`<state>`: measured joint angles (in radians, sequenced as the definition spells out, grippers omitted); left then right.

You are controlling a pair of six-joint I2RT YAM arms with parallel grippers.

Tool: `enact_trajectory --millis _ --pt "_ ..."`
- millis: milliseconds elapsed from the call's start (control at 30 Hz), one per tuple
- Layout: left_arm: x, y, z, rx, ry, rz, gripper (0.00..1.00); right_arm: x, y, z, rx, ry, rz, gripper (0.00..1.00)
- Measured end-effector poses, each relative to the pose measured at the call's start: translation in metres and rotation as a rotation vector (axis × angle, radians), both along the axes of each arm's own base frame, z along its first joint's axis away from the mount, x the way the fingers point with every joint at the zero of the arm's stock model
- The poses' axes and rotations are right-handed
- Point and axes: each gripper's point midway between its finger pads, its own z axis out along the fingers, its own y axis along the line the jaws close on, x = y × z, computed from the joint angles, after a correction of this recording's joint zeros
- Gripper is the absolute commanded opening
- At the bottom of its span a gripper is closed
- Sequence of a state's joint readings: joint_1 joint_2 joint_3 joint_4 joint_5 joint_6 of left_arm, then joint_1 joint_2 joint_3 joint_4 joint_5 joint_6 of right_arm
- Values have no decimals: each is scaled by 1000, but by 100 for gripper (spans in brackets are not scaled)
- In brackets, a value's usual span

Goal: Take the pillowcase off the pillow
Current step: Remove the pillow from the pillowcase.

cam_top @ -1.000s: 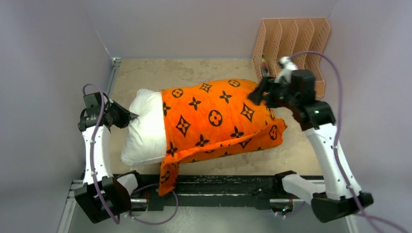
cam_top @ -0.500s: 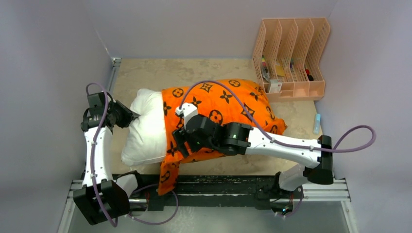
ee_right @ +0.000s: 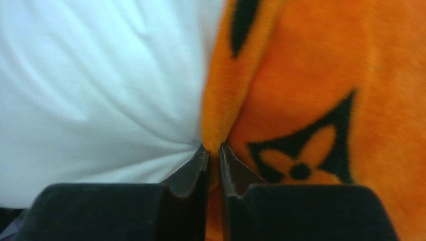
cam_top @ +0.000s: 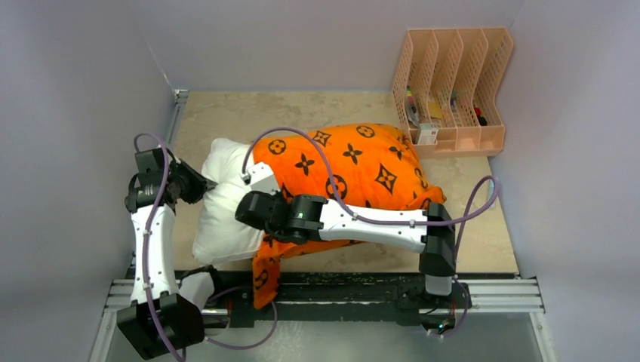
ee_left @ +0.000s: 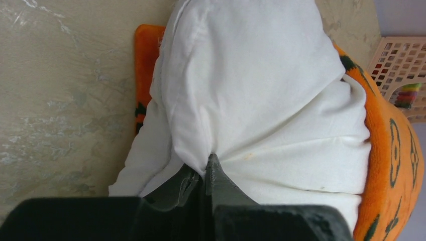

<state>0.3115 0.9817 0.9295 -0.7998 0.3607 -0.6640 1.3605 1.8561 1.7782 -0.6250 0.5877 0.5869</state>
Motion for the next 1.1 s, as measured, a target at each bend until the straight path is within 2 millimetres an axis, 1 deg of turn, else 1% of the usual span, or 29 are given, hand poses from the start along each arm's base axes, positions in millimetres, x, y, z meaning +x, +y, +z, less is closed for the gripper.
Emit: enact_trajectory --millis 67,100,133,233,333,433,467,533,567,633,667,700,767,833,867,900,933,967,1000,1033,1067,1100 --pt "-1 -1 -3 -5 4 -7 0 6 -19 -12 -70 -21 -84 4" --pt "-1 -1 -4 -5 8 -6 0 8 -27 -13 -86 -32 -113 4" --pt "-1 0 -5 -4 12 -3 0 10 -38 -12 -96 -53 -148 4" --pt "3 3 -8 -2 31 4 0 14 -79 -1 -110 -108 -224 3" --pt "10 5 -8 -3 46 6 0 22 -123 6 -85 -113 -300 2" --pt "14 2 -6 -34 53 -6 0 36 -160 5 -31 -73 -416 2" --pt "14 -1 -6 -55 58 -18 0 43 -174 1 -7 -45 -461 3" --pt "14 -7 -7 -91 68 -40 0 52 -195 -3 39 4 -510 8" --pt "13 -10 -8 -108 74 -51 0 53 -200 -2 61 24 -510 16" --pt "13 -15 -9 -136 84 -68 0 51 -201 4 120 58 -434 36" --pt "14 -14 -9 -139 85 -68 0 47 -197 9 147 73 -391 43" --pt "15 -13 -9 -140 83 -63 0 41 -191 17 177 85 -324 46" --pt "17 -10 -9 -137 75 -53 0 30 -177 31 235 90 -228 58" --pt "18 -7 -9 -135 65 -49 21 17 -160 44 265 82 -137 71" --pt "19 -7 -11 -136 63 -48 35 11 -151 49 266 78 -99 75" --pt "19 -7 -13 -135 63 -48 53 2 -137 53 259 68 -57 77" --pt "18 -5 -15 -128 63 -43 59 -9 -121 58 253 58 -15 79" --pt "18 -1 -18 -114 69 -26 63 -23 -103 58 245 56 26 81" --pt "16 3 -20 -99 77 -2 65 -35 -90 55 234 59 48 81" --pt "13 10 -23 -72 97 33 67 -51 -77 47 218 66 58 82" --pt "8 19 -26 -30 122 72 69 -67 -69 34 193 79 58 82" --pt "4 27 -29 4 146 107 70 -82 -65 17 153 93 57 83"
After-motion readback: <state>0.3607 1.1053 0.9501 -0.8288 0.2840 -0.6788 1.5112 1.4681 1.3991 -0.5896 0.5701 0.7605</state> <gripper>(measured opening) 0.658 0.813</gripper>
